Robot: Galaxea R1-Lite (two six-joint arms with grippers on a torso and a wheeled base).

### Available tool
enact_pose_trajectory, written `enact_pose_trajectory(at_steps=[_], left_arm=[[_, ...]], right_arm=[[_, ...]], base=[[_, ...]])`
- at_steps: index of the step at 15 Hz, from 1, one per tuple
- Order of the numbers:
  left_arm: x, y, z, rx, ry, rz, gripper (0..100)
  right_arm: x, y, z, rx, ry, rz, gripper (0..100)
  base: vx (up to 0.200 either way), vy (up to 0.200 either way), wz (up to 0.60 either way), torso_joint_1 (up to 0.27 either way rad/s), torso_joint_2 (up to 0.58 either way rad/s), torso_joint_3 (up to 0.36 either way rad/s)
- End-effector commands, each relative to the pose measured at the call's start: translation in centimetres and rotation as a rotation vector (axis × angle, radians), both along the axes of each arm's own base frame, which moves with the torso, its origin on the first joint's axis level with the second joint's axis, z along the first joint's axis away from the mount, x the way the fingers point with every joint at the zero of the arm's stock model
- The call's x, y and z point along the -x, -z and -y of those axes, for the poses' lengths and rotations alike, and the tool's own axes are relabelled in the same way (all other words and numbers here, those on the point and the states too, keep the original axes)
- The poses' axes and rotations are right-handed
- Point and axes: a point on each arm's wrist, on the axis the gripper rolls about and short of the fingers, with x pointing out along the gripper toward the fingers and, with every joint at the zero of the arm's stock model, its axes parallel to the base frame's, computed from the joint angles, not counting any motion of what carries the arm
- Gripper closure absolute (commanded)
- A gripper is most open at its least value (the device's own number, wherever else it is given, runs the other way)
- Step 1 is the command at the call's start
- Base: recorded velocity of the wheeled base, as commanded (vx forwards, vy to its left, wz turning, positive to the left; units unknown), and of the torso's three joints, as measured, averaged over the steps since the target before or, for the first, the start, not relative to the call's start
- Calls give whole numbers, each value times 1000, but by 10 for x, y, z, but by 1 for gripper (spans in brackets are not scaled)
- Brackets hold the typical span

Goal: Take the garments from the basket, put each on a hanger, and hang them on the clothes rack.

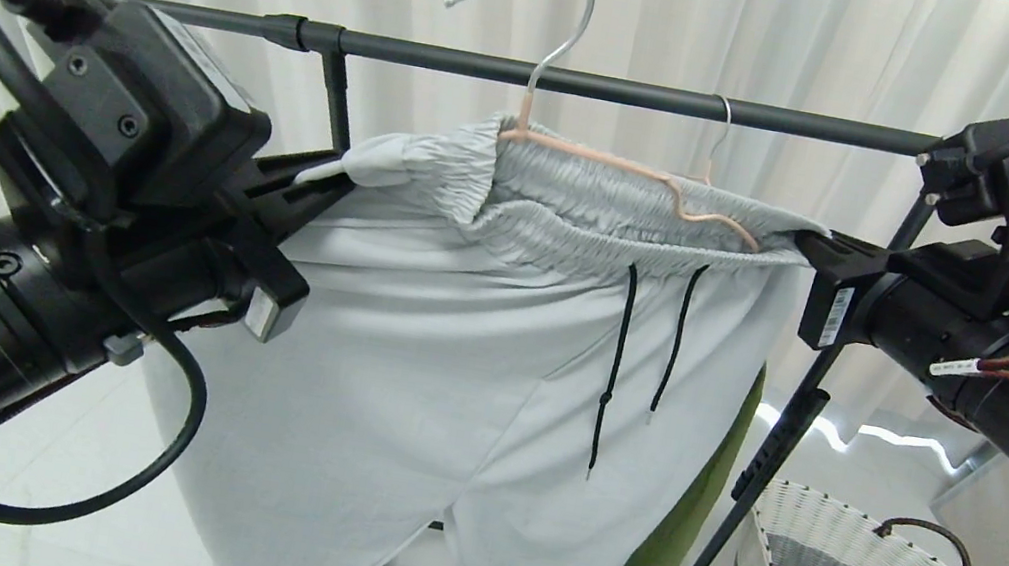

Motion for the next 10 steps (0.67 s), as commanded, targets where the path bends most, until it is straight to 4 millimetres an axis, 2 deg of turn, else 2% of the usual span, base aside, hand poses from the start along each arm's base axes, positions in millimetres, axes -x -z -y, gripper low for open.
enact_pose_trajectory(at_steps=[1, 5, 10], left_arm=[[2, 8, -3, -15, -5, -22, 100], [2, 13, -3, -24, -10, -38, 100], [-4, 11, 2, -15, -9, -41, 100]], right_arm=[[-2, -5, 2, 3, 9, 21, 100], [-1, -14, -1, 28, -46, 65, 100], [15, -6, -31, 75, -170, 64, 100]], base=[[0, 0, 0, 0, 0, 0], [0, 0, 0, 0, 0, 0], [0, 0, 0, 0, 0, 0]])
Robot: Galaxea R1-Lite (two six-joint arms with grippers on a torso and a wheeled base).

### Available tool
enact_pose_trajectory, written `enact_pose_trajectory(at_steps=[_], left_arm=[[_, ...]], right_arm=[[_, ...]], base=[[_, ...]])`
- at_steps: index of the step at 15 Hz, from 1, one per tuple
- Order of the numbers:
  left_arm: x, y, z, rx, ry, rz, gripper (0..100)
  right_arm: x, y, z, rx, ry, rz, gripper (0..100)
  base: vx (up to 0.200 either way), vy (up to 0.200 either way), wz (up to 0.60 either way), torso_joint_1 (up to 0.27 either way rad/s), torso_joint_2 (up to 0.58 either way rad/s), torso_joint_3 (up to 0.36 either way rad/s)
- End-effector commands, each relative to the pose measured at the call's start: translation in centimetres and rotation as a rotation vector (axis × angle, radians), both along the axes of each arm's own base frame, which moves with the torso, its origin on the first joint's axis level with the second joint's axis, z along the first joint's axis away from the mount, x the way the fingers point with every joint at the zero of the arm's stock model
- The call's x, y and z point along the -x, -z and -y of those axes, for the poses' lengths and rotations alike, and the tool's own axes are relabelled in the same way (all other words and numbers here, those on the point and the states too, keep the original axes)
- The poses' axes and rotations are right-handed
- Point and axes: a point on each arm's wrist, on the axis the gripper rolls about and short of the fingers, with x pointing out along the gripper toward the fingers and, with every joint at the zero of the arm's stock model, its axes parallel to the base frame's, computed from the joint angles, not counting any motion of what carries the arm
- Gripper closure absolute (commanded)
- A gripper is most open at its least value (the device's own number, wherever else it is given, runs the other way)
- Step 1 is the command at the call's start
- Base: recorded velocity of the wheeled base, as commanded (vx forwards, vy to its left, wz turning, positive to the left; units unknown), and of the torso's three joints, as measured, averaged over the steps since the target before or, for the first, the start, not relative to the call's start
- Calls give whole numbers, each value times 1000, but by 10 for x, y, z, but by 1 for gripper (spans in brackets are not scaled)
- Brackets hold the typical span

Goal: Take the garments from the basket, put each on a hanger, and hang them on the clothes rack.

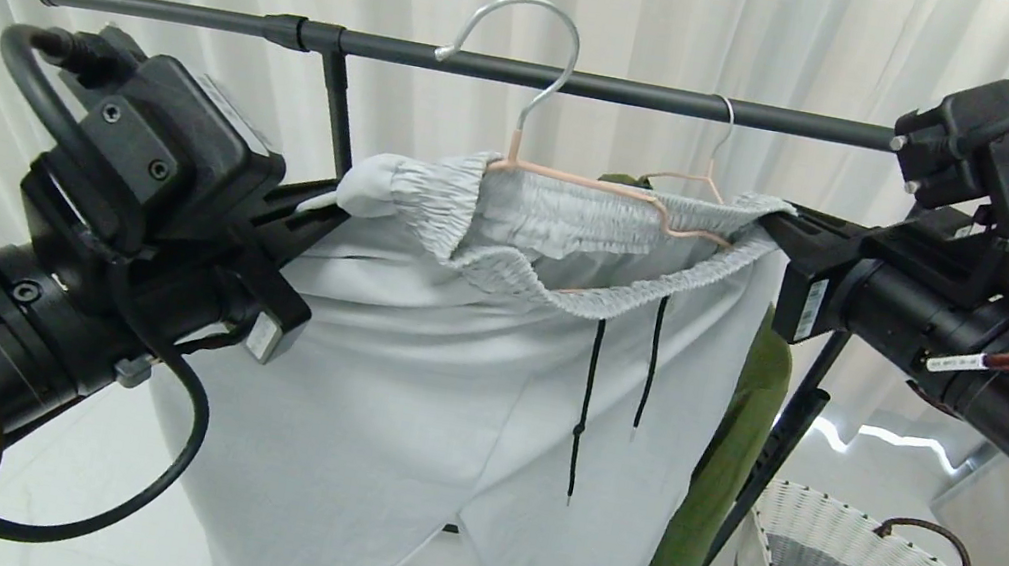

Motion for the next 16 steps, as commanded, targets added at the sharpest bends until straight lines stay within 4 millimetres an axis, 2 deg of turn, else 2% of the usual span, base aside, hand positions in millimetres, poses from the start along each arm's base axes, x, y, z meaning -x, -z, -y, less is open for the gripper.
enact_pose_trajectory(at_steps=[1, 5, 9, 16], left_arm=[[-2, 0, 2, 1, 3, -4, 100], [-1, -3, 13, 54, 18, -24, 100], [5, -9, 41, 209, 5, -92, 100], [9, -10, 44, 225, -9, -95, 100]], right_arm=[[4, 5, -13, 15, -41, -14, 100], [7, 8, -21, 20, -69, -19, 100], [9, 8, -25, 29, -80, -17, 100], [3, 3, -40, 15, -88, -3, 100]], base=[[0, 0, 0, 0, 0, 0], [0, 0, 0, 0, 0, 0], [0, 0, 0, 0, 0, 0], [0, 0, 0, 0, 0, 0]])
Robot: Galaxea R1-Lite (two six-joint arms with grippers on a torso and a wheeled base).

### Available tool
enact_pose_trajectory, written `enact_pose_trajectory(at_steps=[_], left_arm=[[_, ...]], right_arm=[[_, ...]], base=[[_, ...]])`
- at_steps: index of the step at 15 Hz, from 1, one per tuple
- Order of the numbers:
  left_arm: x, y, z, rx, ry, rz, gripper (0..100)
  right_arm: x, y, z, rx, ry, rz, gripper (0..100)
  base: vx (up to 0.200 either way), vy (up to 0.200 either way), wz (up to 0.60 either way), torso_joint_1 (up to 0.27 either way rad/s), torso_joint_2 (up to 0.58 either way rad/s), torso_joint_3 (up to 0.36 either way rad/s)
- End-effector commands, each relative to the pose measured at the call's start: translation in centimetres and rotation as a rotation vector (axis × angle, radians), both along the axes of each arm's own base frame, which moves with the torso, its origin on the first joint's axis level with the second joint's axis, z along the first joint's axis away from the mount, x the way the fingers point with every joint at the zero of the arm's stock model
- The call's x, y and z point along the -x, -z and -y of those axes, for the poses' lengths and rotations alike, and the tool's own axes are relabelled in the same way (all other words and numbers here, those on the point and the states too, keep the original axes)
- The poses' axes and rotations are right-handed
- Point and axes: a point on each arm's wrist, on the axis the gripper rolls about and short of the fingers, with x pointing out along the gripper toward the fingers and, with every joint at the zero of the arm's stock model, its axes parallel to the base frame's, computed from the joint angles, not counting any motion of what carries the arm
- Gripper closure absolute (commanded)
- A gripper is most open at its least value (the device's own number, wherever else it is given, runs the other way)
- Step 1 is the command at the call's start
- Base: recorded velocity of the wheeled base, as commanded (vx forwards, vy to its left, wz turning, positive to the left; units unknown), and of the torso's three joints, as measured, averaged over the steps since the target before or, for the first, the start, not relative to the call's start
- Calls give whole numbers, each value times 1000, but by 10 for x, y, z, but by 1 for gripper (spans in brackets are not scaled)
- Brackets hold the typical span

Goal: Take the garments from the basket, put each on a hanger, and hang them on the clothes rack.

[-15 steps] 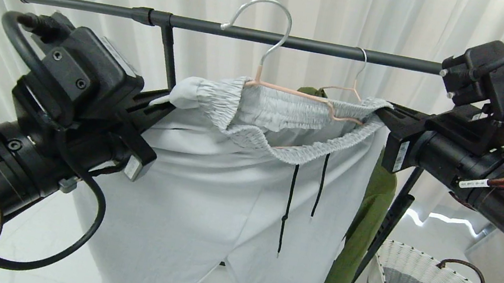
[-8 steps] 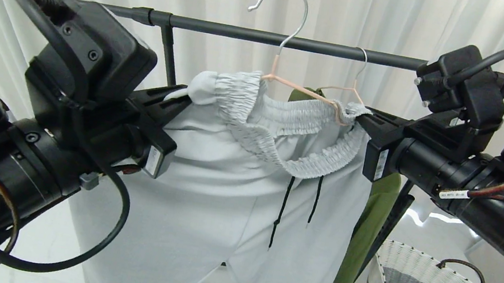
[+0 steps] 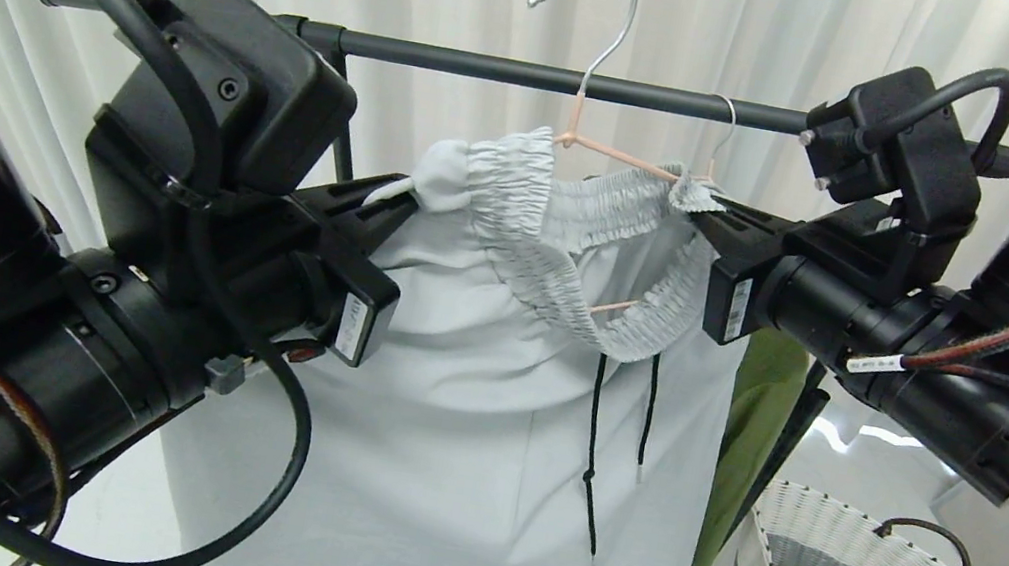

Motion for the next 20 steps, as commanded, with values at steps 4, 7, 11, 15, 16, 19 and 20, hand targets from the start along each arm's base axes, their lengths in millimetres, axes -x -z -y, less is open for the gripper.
enact_pose_trajectory(at_steps=[4, 7, 11, 15, 16, 19, 20], left_arm=[[-16, -13, -16, 40, -162, 28, 100], [-19, -18, -14, 53, -158, 37, 100], [-14, -21, -9, 105, -122, 26, 100], [-11, -21, -6, 104, -76, 30, 100], [-10, -22, -5, 103, -59, 33, 100], [-8, -24, -7, 101, -42, 41, 100], [-7, -24, -7, 101, -39, 43, 100]], right_arm=[[3, -2, 11, -5, 26, 3, 100], [11, 9, 16, 23, 19, -19, 100], [28, 17, 17, 56, -27, -26, 100], [40, 17, 11, 66, -74, -19, 100], [42, 19, 12, 72, -76, -22, 100], [48, 23, 21, 85, -66, -27, 0], [50, 24, 25, 91, -62, -23, 0]], base=[[0, 0, 0, 0, 0, 0], [0, 0, 0, 0, 0, 0], [0, 0, 0, 0, 0, 0], [0, 0, 0, 0, 0, 0], [0, 0, 0, 0, 0, 0], [0, 0, 0, 0, 0, 0], [0, 0, 0, 0, 0, 0]])
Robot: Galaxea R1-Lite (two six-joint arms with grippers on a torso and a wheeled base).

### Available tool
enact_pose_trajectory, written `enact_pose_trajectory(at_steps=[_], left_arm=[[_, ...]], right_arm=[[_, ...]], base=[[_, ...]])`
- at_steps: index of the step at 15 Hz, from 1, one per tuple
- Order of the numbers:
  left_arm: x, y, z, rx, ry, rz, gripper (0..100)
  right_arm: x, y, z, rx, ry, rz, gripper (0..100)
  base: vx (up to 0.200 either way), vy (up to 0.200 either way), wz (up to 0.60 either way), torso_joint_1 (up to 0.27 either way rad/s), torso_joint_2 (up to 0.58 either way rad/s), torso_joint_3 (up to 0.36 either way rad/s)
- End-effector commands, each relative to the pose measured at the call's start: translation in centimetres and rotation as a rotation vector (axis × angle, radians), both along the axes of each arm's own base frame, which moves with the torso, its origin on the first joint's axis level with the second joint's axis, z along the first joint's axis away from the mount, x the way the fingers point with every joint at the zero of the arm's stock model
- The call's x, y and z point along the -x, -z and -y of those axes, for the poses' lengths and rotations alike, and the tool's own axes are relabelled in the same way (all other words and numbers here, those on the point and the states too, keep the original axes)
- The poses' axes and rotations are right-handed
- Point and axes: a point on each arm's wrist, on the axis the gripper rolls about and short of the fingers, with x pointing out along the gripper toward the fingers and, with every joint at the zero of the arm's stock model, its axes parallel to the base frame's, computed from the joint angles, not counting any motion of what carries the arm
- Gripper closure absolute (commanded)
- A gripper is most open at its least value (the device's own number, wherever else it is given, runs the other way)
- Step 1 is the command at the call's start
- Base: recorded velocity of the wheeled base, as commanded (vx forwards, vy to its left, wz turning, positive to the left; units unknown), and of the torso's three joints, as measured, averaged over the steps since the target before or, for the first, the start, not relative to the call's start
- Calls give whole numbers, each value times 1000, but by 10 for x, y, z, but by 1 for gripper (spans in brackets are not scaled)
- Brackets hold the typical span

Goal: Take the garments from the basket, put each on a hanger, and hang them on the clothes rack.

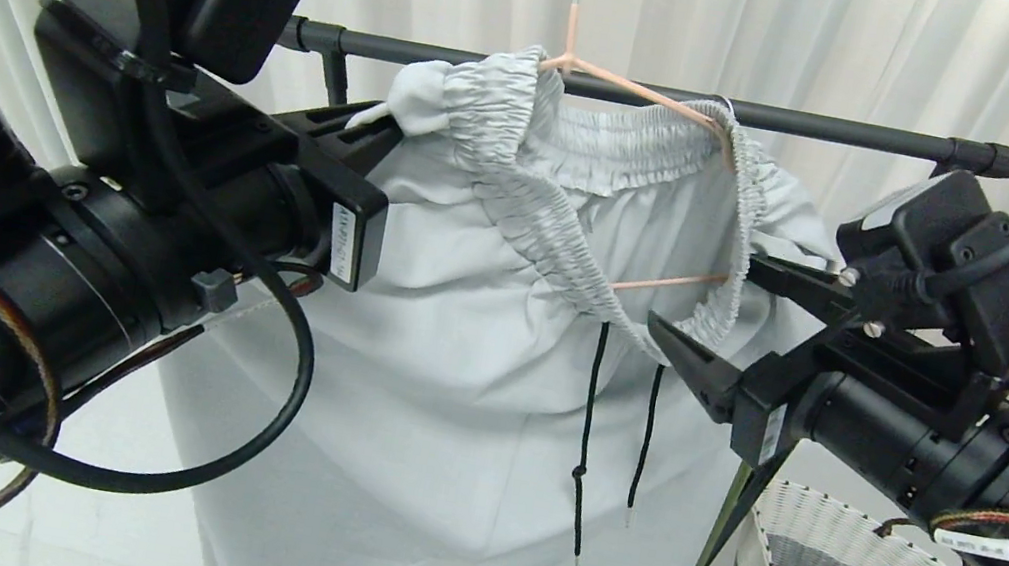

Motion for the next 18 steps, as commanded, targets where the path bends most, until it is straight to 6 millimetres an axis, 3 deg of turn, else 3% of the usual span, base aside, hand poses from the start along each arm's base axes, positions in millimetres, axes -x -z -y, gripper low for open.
enact_pose_trajectory(at_steps=[1, 8, 18], left_arm=[[3, -1, -1, 1, 4, 4, 100], [21, 14, -13, -82, 105, 12, 100], [29, 28, -13, -156, 189, 11, 100]], right_arm=[[6, -1, 11, -6, 9, 9, 0], [-5, -9, 29, 16, 92, 56, 0], [-12, -23, 22, 152, 75, -3, 0]], base=[[0, 0, 0, 0, 0, 0], [0, 0, 0, 0, 0, 0], [0, 0, 0, 0, 0, 0]])
